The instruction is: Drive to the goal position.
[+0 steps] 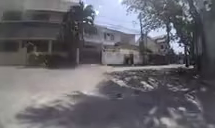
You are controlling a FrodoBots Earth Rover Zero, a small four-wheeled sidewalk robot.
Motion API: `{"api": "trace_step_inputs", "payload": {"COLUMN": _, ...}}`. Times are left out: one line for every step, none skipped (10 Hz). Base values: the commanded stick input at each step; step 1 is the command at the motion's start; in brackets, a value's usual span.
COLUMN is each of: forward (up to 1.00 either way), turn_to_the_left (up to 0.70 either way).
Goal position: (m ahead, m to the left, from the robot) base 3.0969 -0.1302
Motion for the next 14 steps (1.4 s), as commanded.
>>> {"api": "trace_step_inputs", "payload": {"forward": 0.85, "turn_to_the_left": 0.0}}
{"api": "trace_step_inputs", "payload": {"forward": 0.85, "turn_to_the_left": 0.0}}
{"api": "trace_step_inputs", "payload": {"forward": 0.85, "turn_to_the_left": 0.0}}
{"api": "trace_step_inputs", "payload": {"forward": 0.85, "turn_to_the_left": -0.06}}
{"api": "trace_step_inputs", "payload": {"forward": 0.85, "turn_to_the_left": -0.24}}
{"api": "trace_step_inputs", "payload": {"forward": 0.85, "turn_to_the_left": -0.34}}
{"api": "trace_step_inputs", "payload": {"forward": 0.85, "turn_to_the_left": -0.34}}
{"api": "trace_step_inputs", "payload": {"forward": 0.85, "turn_to_the_left": -0.34}}
{"api": "trace_step_inputs", "payload": {"forward": 0.85, "turn_to_the_left": -0.34}}
{"api": "trace_step_inputs", "payload": {"forward": 0.85, "turn_to_the_left": -0.34}}
{"api": "trace_step_inputs", "payload": {"forward": 0.85, "turn_to_the_left": -0.17}}
{"api": "trace_step_inputs", "payload": {"forward": 0.85, "turn_to_the_left": 0.0}}
{"api": "trace_step_inputs", "payload": {"forward": 0.85, "turn_to_the_left": 0.0}}
{"api": "trace_step_inputs", "payload": {"forward": 0.85, "turn_to_the_left": 0.0}}
